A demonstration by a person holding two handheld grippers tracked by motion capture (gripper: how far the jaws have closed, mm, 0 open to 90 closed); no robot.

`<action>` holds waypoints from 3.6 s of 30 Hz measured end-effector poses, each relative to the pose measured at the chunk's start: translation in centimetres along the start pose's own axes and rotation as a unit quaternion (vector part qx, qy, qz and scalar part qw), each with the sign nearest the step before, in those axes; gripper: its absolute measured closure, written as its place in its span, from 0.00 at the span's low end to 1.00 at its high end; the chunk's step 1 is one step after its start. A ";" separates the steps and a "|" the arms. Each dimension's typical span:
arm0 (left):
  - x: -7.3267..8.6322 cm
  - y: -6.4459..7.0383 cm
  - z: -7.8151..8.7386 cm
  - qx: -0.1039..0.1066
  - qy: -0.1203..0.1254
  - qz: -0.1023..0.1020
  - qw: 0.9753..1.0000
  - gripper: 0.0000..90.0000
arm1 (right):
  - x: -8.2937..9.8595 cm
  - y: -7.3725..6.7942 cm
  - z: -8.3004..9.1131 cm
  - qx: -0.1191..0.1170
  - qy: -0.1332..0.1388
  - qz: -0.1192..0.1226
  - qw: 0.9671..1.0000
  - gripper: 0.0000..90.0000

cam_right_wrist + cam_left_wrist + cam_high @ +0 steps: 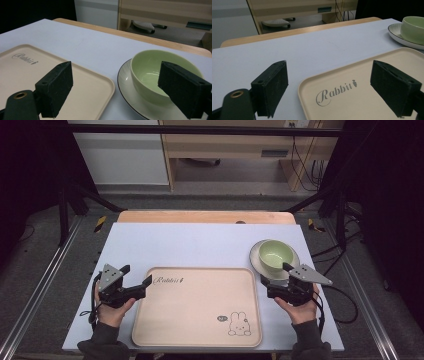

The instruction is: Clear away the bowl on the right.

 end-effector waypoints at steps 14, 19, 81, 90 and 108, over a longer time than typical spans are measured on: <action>0.4 0.1 -0.3 0.004 -0.008 0.000 1.000 0.15 | -0.1 1.7 0.4 0.023 -0.011 -0.006 1.000 0.13; 0.4 0.1 -0.3 0.003 -0.008 -0.001 1.000 0.15 | 0.1 2.2 0.2 0.028 -0.015 -0.013 0.999 0.13; 0.7 0.1 -0.6 0.001 -0.013 -0.008 1.000 0.15 | 2.1 8.4 -3.4 0.108 -0.082 -0.040 0.990 0.18; 0.9 0.1 -0.8 0.001 -0.015 -0.008 1.000 0.15 | 1.8 9.0 -4.2 0.104 -0.082 -0.047 0.990 0.19; 1.4 0.0 -1.1 -0.001 -0.022 -0.008 1.000 0.15 | 1.2 10.5 -6.3 0.114 -0.094 -0.062 0.987 0.21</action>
Point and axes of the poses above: each handheld gripper's, and its own axes: z roughly backward along the jaws, x roughly out of its underside, y roughly to its right, the point moved 8 cm from there along -z, roughly forward along the jaws, and after that the axes turned 9 degrees about y, right-handed, at the moved point
